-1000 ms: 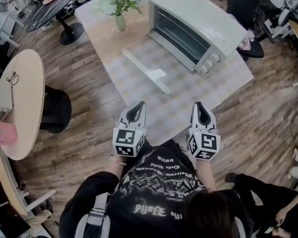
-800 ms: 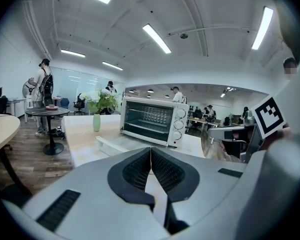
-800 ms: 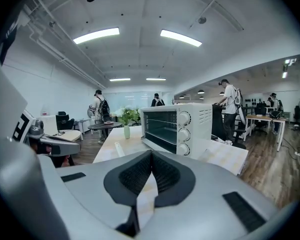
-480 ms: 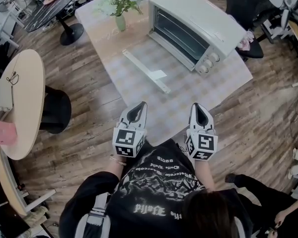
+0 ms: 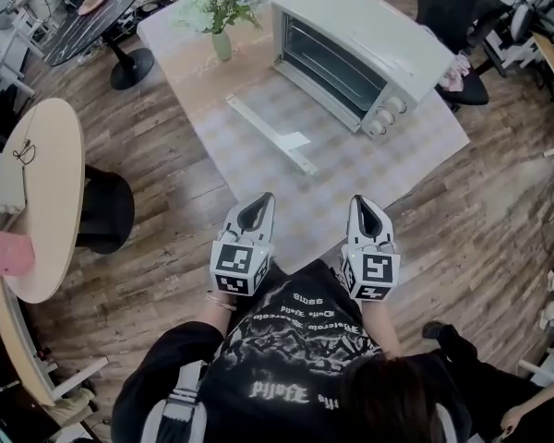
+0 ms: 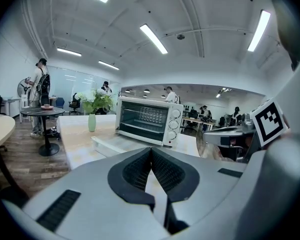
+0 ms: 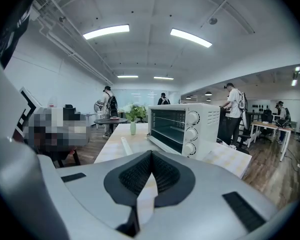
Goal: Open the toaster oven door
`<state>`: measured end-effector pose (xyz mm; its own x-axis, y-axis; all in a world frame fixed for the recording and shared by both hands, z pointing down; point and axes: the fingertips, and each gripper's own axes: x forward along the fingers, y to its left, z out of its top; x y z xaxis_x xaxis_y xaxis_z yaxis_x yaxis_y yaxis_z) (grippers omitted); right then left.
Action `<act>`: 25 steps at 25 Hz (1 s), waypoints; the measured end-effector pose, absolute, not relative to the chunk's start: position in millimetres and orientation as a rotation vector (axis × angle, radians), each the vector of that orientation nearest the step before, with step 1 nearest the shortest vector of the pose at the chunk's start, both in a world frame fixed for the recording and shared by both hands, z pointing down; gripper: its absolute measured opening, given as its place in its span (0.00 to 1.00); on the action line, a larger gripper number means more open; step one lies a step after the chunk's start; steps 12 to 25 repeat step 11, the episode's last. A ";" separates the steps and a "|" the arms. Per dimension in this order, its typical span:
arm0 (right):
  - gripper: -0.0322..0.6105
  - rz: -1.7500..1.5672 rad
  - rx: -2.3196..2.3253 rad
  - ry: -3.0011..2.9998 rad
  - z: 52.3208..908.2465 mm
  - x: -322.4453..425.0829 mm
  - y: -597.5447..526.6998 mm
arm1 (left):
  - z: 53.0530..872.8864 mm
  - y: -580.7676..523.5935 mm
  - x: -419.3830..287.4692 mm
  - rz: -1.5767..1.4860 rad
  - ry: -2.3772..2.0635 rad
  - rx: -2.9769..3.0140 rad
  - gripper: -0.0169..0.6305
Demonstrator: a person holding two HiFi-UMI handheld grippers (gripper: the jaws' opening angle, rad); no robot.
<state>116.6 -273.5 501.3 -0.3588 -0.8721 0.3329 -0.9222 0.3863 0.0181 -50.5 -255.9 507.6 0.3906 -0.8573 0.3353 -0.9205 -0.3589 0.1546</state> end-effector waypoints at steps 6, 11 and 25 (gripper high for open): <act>0.06 0.242 1.558 -2.371 502.7 112.6 -271.4 | 508.2 -255.8 -48.5 0.288 -1.537 2.351 0.05; 0.06 0.236 1.543 -2.380 504.1 108.6 -272.6 | 509.6 -257.8 -47.8 0.292 -1.525 2.358 0.05; 0.06 0.236 1.543 -2.380 504.1 108.6 -272.6 | 509.6 -257.8 -47.8 0.292 -1.525 2.358 0.05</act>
